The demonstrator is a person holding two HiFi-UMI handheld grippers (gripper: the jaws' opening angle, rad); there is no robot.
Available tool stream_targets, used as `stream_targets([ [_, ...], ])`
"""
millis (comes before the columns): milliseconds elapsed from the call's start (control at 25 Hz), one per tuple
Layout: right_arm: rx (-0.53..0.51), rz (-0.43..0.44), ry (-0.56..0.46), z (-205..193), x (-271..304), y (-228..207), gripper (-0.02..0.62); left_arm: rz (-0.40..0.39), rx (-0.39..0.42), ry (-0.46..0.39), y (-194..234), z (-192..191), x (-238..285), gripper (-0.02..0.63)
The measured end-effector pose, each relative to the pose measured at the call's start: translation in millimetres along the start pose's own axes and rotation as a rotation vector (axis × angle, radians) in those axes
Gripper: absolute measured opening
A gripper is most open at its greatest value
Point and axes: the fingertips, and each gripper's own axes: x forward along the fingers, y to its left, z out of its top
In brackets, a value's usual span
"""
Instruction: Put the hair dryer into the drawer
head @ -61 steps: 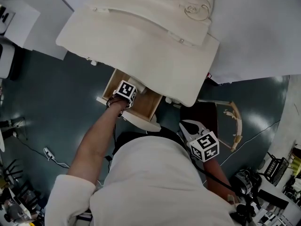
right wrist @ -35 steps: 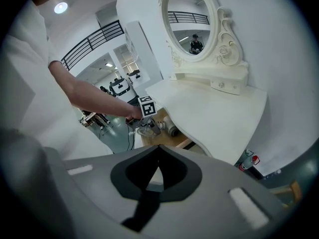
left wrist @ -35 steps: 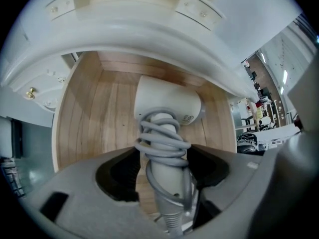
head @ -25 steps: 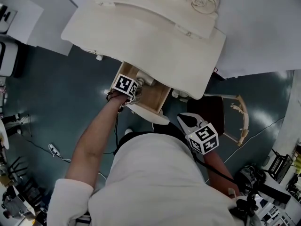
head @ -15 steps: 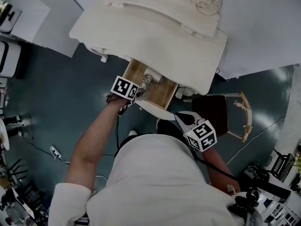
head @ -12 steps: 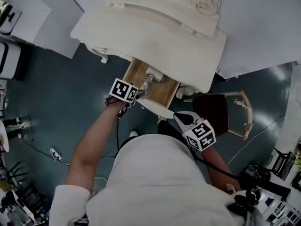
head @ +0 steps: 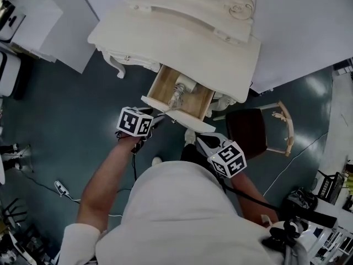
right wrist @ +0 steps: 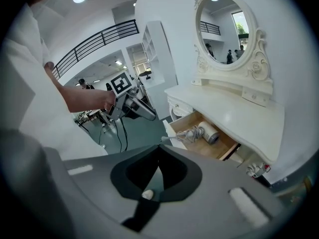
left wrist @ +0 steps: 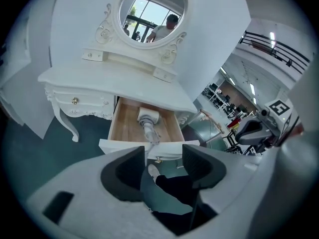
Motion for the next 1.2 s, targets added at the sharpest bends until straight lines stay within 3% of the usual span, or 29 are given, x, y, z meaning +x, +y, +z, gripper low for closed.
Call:
stream_targets([
  [440, -0.005, -0.051, -0.016, -16.3, 15.3, 83.9, 0.0, -0.077, 0.062, -0.045, -25.7, -89.2, -72.3, 0.153],
  [800, 0.008, -0.076, -0.038, -38.3, 23.8, 156.0, -0.001, -0.14, 0.103, -0.1, -55.9, -146.9, -126.2, 0.009],
  [960, 0.018, -0.088, -0.045, -54.0, 23.6, 188.3, 0.0, -0.181, 0.108, -0.137, -70.8, -174.9, -150.8, 0.003],
  [1200, 0.031, -0.097, -0.043, -55.1, 22.7, 189.6, 0.0, -0.215, 0.123, -0.14, -84.9, -188.2, -159.6, 0.003],
])
